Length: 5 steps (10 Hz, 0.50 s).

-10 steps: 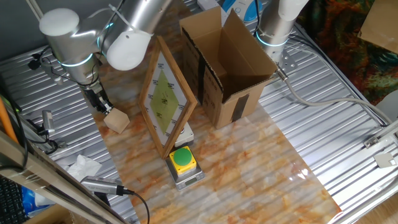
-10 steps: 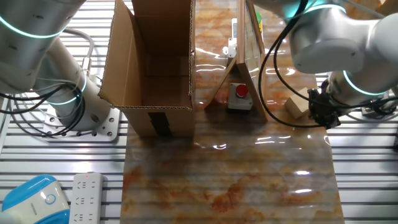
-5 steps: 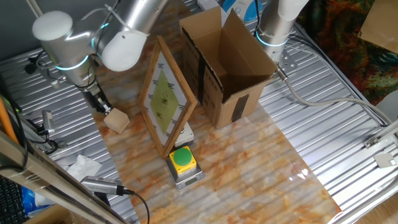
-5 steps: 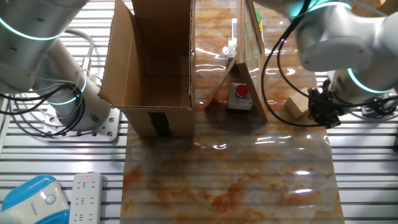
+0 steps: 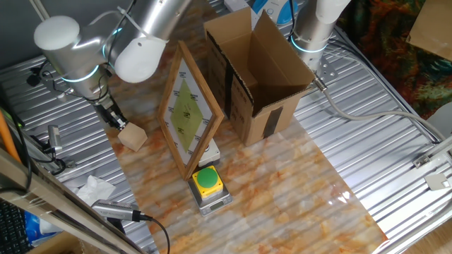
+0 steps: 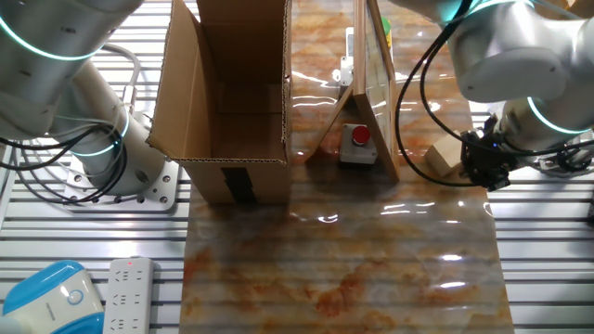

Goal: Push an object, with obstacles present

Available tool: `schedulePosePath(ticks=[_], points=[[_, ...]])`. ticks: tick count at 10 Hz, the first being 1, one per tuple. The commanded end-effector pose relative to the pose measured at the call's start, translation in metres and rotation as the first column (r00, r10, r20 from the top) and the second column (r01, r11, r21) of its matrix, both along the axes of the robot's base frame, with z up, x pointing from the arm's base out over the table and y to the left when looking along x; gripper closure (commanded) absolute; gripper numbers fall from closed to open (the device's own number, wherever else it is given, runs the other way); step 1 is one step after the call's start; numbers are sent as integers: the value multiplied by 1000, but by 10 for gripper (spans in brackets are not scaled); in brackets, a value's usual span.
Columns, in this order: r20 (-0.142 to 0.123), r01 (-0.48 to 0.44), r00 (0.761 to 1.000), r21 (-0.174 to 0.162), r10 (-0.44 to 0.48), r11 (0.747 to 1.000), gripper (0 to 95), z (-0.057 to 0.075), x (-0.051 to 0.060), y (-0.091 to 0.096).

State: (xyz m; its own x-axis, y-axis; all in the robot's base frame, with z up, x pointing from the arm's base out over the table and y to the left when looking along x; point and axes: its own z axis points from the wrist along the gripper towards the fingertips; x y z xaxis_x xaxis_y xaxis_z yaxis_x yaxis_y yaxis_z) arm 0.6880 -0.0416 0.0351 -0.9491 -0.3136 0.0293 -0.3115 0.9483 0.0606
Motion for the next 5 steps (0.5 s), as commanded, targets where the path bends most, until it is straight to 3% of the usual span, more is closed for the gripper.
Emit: schedulePosePath(ticks=[1,5], points=[[-3,4,1000,-1,-4,1000,950,0,-2,0],[-5,13,1000,1,-13,1000,950,-1,-12,0]])
